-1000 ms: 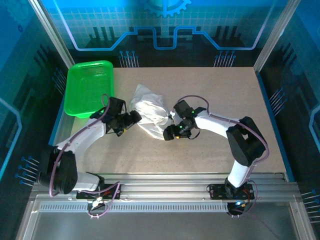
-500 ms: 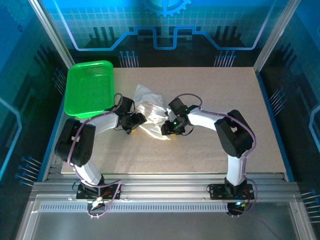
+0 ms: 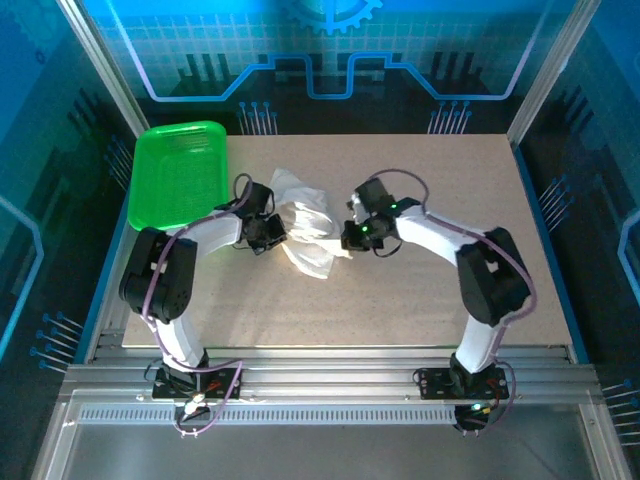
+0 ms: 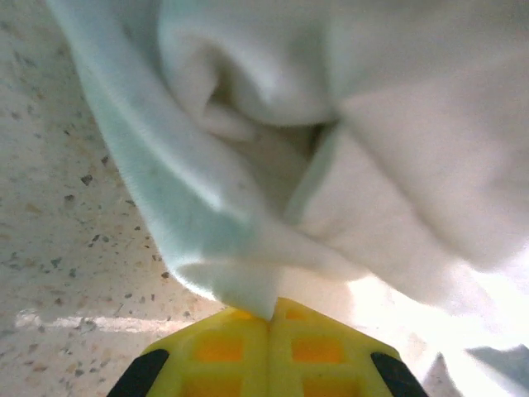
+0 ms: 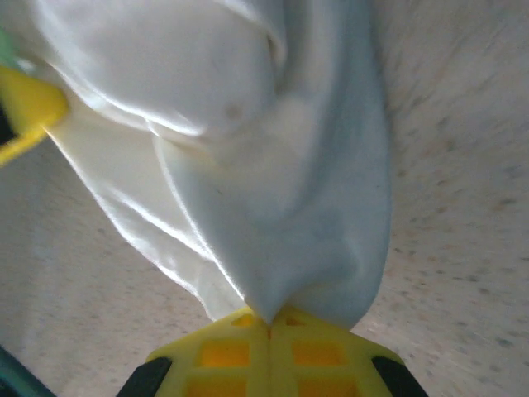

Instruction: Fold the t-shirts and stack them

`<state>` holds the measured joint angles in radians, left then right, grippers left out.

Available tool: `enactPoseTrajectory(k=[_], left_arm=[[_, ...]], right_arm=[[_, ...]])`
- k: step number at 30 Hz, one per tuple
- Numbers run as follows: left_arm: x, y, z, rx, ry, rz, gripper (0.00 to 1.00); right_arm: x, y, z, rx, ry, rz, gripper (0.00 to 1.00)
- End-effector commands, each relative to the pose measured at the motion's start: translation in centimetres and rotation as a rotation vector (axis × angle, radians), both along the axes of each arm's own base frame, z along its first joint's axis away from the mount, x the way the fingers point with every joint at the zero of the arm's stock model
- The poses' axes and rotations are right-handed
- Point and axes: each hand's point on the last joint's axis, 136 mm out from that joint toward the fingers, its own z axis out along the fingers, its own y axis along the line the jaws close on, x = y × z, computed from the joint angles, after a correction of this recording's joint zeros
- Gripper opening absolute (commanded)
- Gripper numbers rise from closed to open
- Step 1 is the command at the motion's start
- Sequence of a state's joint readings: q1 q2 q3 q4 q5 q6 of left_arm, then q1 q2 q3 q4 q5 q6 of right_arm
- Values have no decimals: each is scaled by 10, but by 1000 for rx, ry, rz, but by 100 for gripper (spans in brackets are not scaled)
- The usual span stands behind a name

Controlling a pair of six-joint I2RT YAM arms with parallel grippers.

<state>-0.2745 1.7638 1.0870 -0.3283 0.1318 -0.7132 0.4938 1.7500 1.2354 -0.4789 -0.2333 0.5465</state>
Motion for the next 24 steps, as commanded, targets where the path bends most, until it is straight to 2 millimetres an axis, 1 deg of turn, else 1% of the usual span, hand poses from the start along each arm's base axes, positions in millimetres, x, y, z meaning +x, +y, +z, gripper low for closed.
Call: enactPoseTrajectory(k=[1,5,6,9,12,16,19,21,24], left_arm=[[15,7,63,18,-156,-11,0],[20,12,145,25,-331,-26,0],[20,13,168,30,-377,-39,0],[17,14,228,30,-501,-74,0],[9,16,275,28,-599,-91,0],[-6,22,320,23,-705,-95,0],[-16,33,347,14,-772,-72,0],[-20,45,356,12,-792,-42,0],[-23,63,361,31,-801,1,0]], right_arm=[[8,-18,52,31,-85,-40,0],[15,-38,121,78,-217,-61,0],[17,-44,140,89,-255,-67,0],[19,-62,188,133,-352,-90,0],[18,-83,227,173,-420,-130,0],[7,-106,268,213,-494,-166,0],[-3,-125,288,213,-531,-202,0],[-8,-141,296,207,-551,-242,0],[-13,-167,301,195,-563,-322,0]])
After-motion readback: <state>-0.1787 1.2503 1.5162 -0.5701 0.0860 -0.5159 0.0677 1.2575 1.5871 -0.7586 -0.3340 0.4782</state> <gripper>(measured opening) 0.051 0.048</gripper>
